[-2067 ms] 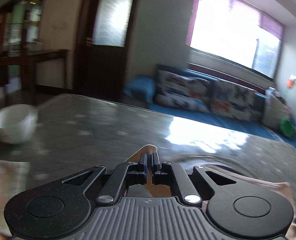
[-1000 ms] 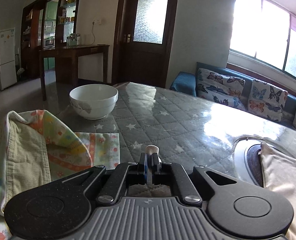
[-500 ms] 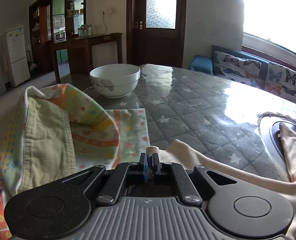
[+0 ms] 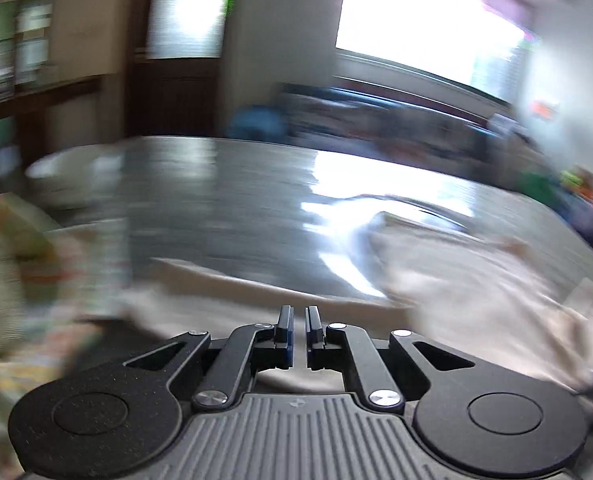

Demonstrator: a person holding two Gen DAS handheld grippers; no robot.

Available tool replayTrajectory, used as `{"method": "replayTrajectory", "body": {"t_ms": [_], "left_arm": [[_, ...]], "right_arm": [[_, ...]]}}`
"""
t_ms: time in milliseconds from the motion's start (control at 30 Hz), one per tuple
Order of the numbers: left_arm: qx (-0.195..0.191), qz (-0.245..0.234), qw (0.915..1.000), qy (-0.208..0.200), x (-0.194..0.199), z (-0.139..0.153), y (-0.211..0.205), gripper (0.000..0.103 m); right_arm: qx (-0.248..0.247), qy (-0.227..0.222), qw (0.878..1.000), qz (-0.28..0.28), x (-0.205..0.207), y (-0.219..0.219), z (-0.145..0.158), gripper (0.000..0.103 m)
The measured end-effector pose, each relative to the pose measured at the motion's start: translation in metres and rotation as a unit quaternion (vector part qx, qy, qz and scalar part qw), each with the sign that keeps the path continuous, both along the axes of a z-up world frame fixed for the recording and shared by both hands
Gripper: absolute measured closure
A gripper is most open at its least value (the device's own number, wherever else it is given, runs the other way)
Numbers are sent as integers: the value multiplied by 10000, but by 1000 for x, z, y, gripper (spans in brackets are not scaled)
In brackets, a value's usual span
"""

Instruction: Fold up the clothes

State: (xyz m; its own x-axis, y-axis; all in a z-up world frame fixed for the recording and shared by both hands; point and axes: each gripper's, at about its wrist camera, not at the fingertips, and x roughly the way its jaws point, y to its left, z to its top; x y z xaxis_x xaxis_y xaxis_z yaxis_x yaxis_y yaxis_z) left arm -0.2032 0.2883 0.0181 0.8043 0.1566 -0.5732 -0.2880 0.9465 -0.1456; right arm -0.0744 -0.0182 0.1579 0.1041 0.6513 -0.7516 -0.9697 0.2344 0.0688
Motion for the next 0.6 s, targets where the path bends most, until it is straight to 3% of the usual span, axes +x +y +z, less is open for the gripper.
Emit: {"method": "replayTrajectory", "body": {"t_ms": [100, 200, 300, 433, 600], "left_arm": [[-43, -959, 9954, -38, 11, -1, -44, 95], [66, -1809, 9835, -43, 17, -3, -83, 92], [509, -2394, 9695, 91, 19, -11, -114, 91], [900, -2494, 9635, 371, 21, -25, -125, 91], [1013, -2526, 9606, 567, 14, -35, -123, 90]], "right_arm": [[-2, -66, 9999, -88, -4, -5, -2, 86], [-2, -104, 9998, -172, -4, -7, -1, 90], [67, -71, 9998, -195, -5, -10, 3, 91], [99, -26, 9998, -190, -6, -14, 6, 91], [96, 109, 9997, -178, -6, -15, 7, 85]]}}
